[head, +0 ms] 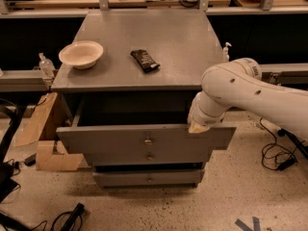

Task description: Open top drawer

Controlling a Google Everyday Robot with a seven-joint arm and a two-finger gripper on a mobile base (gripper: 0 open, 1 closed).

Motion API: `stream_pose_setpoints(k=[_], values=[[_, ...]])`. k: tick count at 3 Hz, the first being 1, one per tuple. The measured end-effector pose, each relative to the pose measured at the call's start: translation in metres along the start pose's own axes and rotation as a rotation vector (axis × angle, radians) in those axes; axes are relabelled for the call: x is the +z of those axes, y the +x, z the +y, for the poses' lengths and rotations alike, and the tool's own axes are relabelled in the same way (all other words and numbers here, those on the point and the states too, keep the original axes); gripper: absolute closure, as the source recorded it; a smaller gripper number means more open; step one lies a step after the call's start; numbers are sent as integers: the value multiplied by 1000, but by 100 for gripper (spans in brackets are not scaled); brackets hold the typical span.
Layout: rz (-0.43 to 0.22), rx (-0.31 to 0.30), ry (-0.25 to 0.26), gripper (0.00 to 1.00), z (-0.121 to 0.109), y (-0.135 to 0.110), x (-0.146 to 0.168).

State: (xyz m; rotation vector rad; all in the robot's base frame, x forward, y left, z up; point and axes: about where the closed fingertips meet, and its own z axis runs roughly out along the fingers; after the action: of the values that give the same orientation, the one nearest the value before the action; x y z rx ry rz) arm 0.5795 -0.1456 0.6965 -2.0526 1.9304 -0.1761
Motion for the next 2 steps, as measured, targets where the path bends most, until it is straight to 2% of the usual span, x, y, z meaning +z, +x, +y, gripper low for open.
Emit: stream_pose_setpoints(k=[2], values=[[0,-2,-4,0,1,-1,2]])
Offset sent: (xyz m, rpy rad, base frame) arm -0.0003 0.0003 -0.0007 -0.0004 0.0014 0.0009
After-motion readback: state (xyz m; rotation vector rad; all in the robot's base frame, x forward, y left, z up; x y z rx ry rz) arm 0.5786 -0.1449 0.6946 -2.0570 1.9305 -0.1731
